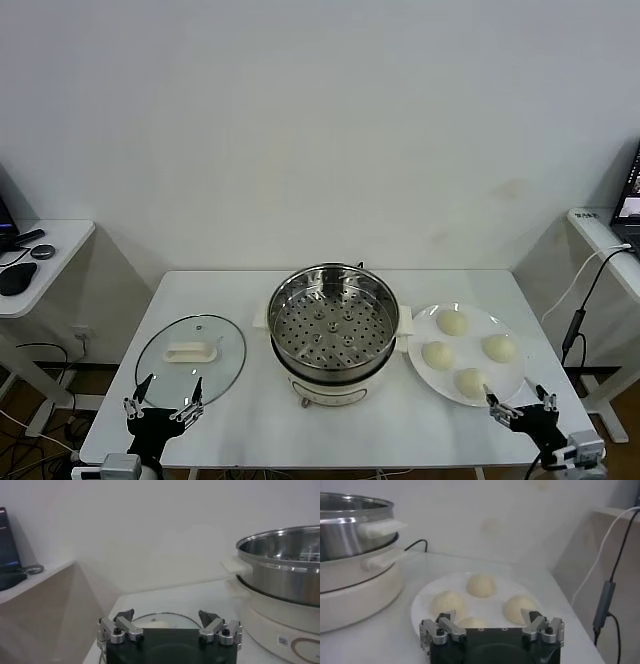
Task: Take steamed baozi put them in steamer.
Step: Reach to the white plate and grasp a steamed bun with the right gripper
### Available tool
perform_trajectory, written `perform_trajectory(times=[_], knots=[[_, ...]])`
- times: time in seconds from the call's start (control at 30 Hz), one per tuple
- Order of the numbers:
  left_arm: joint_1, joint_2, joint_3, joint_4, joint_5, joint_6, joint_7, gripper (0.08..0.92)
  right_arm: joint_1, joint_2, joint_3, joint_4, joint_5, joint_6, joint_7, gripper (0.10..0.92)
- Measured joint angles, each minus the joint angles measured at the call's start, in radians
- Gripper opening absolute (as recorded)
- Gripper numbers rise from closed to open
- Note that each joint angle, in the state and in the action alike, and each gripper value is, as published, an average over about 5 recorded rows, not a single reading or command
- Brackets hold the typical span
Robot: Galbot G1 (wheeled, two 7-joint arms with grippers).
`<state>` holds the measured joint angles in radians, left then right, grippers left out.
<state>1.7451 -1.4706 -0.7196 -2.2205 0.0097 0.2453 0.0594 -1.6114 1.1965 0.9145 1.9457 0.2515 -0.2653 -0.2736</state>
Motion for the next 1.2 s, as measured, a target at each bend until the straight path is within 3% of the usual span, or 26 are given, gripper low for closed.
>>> perform_trajectory(times=[0.27, 0.5, 0.73, 1.2], knots=[[0.008, -0.019, -0.001, -0.011, 0.016, -0.001, -0.006, 0.823, 0.172, -0.128, -0.010, -0.080, -0.160, -0.005, -0.101, 0.823], [0.006, -0.037, -0.004, -0.018, 0.028, -0.002, -0.006, 0.823, 0.435, -0.315, -0.105, -0.240, -0.378, 0.050, -0.366, 0.823], [0.006, -0.052, -0.012, -0.016, 0.030, -0.007, -0.011, 0.823, 0.773, -0.465, -0.383, -0.417, -0.536, 0.110, -0.620, 0.823], [0.029, -0.059, -0.026, -0.038, 0.030, -0.008, -0.017, 0.823, 1.243, -0.494, -0.974, -0.722, -0.706, 0.255, -0.858, 0.823]])
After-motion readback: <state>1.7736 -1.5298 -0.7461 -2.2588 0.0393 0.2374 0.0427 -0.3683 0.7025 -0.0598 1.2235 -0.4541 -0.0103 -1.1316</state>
